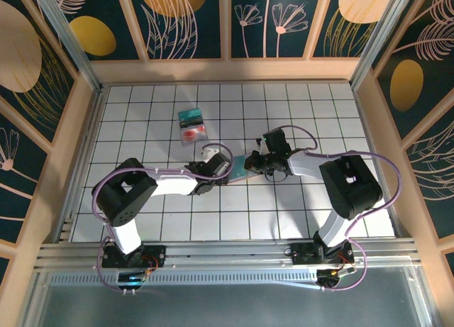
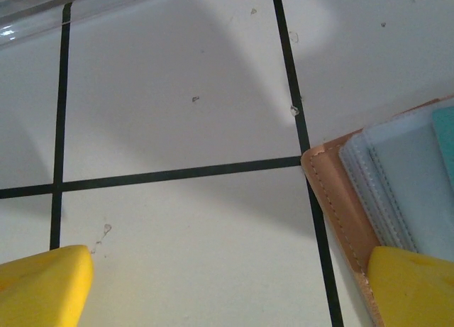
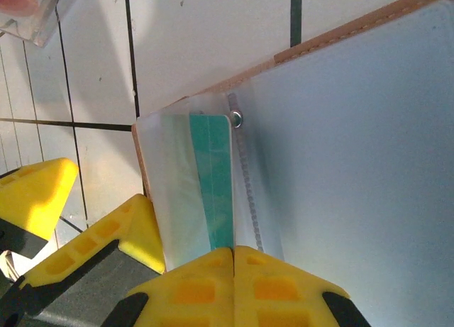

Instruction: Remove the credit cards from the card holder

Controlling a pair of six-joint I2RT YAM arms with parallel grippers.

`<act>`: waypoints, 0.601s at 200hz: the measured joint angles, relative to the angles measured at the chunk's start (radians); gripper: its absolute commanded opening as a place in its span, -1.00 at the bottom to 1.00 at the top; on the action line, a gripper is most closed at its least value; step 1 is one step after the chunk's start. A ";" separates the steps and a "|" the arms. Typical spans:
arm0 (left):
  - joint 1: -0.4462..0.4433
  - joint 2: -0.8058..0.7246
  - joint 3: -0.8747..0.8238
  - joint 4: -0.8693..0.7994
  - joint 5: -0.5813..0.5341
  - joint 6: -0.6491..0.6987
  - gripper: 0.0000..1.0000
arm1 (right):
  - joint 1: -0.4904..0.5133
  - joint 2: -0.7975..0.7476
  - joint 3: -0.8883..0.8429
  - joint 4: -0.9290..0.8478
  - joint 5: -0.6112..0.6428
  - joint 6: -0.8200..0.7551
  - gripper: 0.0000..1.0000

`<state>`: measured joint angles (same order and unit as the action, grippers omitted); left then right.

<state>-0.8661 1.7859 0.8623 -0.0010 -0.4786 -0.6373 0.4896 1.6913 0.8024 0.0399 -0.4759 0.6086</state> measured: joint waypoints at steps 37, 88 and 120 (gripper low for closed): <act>0.000 -0.017 0.034 -0.029 0.003 0.000 0.98 | 0.000 0.000 0.000 0.000 0.000 0.000 -0.97; 0.000 -0.026 0.064 -0.029 0.003 0.008 0.98 | 0.000 0.000 0.000 -0.003 0.000 0.000 -0.97; 0.000 0.014 0.083 -0.029 0.007 0.020 0.98 | 0.000 0.000 0.000 -0.003 0.000 -0.002 -0.97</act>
<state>-0.8661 1.8000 0.9451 -0.0299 -0.4713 -0.6170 0.4896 1.6913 0.8028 0.0368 -0.4755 0.6067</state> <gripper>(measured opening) 0.988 0.047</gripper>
